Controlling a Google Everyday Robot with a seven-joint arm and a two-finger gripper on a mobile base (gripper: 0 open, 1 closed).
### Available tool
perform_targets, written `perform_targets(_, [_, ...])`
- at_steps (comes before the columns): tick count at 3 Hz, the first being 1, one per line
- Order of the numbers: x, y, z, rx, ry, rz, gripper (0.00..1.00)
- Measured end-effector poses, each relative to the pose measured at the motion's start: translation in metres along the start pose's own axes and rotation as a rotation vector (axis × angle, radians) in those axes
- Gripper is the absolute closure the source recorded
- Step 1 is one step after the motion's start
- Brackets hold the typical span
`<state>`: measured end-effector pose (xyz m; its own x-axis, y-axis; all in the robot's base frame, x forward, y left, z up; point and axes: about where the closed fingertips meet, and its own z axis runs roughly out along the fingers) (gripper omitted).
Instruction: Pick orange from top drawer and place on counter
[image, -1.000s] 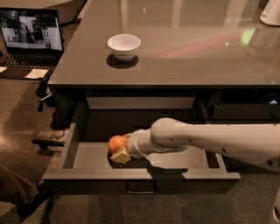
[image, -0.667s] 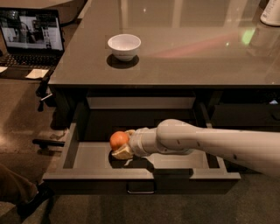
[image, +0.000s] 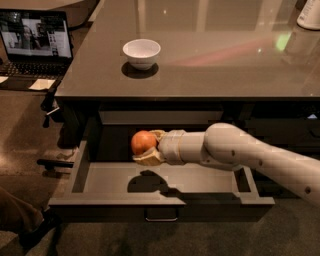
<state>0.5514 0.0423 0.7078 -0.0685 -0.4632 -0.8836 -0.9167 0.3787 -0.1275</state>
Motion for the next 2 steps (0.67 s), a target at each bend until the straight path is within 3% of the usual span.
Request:
perform_targets(1, [-0.036,-0.033,-0.023,0.028,-0.043,-0.012,1.00])
perform_targets(2, [-0.065,-0.078,-0.032,0.098,-0.045,0.001,1.00])
